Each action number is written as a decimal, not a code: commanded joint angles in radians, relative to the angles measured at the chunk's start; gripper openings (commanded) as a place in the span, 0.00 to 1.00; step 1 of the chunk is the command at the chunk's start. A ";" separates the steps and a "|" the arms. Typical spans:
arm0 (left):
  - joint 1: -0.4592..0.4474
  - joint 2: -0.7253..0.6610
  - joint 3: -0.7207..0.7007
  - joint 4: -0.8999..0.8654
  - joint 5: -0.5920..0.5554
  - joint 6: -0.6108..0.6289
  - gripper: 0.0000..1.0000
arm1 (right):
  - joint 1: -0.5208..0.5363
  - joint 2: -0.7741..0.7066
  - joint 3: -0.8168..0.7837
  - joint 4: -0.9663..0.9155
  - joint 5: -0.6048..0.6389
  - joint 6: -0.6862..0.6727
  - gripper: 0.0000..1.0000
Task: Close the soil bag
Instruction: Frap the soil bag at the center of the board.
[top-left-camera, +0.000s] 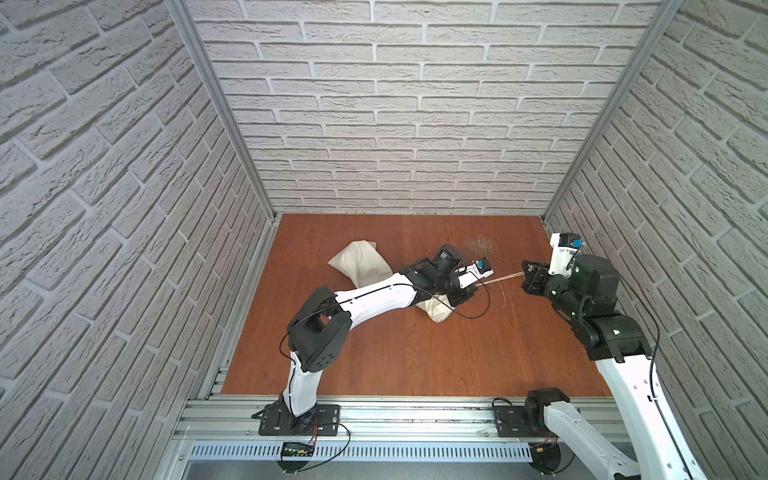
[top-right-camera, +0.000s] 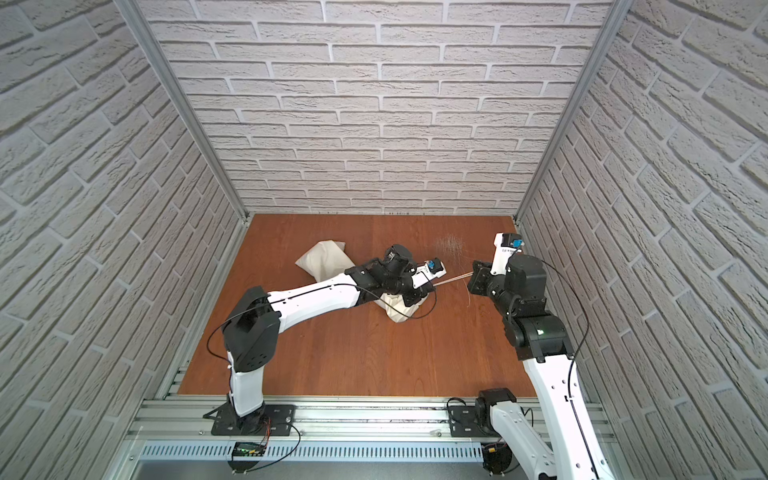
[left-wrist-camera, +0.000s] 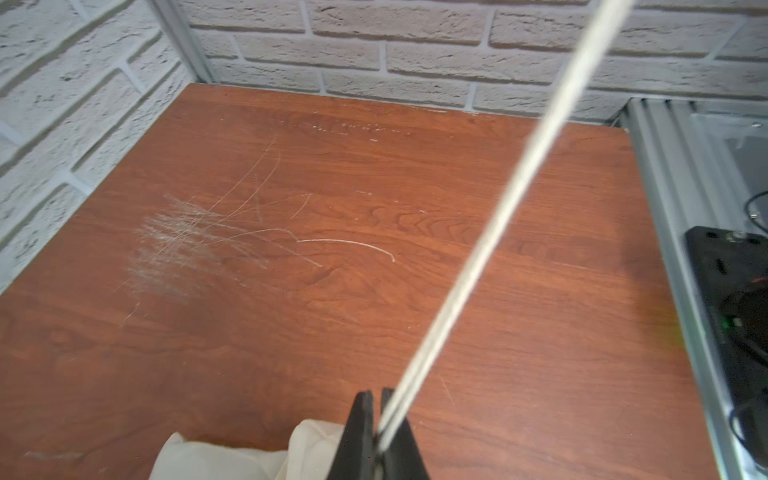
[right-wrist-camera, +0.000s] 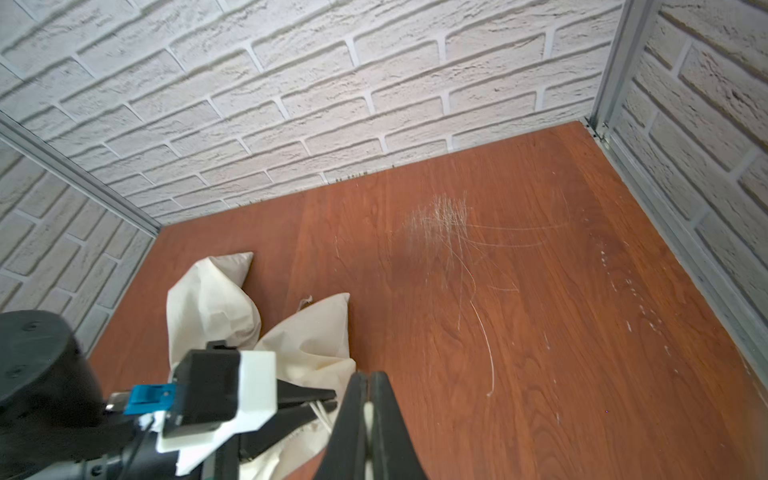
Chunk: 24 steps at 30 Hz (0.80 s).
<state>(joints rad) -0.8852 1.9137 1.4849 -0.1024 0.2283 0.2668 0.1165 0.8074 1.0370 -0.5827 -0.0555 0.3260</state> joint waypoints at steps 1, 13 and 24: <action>0.039 -0.008 -0.135 -0.215 -0.336 -0.024 0.06 | -0.019 -0.047 0.102 0.105 0.194 -0.047 0.03; 0.070 0.014 -0.199 -0.454 -0.763 -0.299 0.17 | -0.044 -0.091 0.143 0.043 0.451 -0.045 0.03; 0.175 0.029 -0.281 -0.428 -0.688 -0.506 0.21 | -0.056 -0.078 0.095 0.076 0.381 0.003 0.03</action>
<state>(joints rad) -0.9211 1.8637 1.3514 -0.0311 -0.1265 -0.1410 0.1291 0.8078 1.0664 -0.7036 0.0101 0.3256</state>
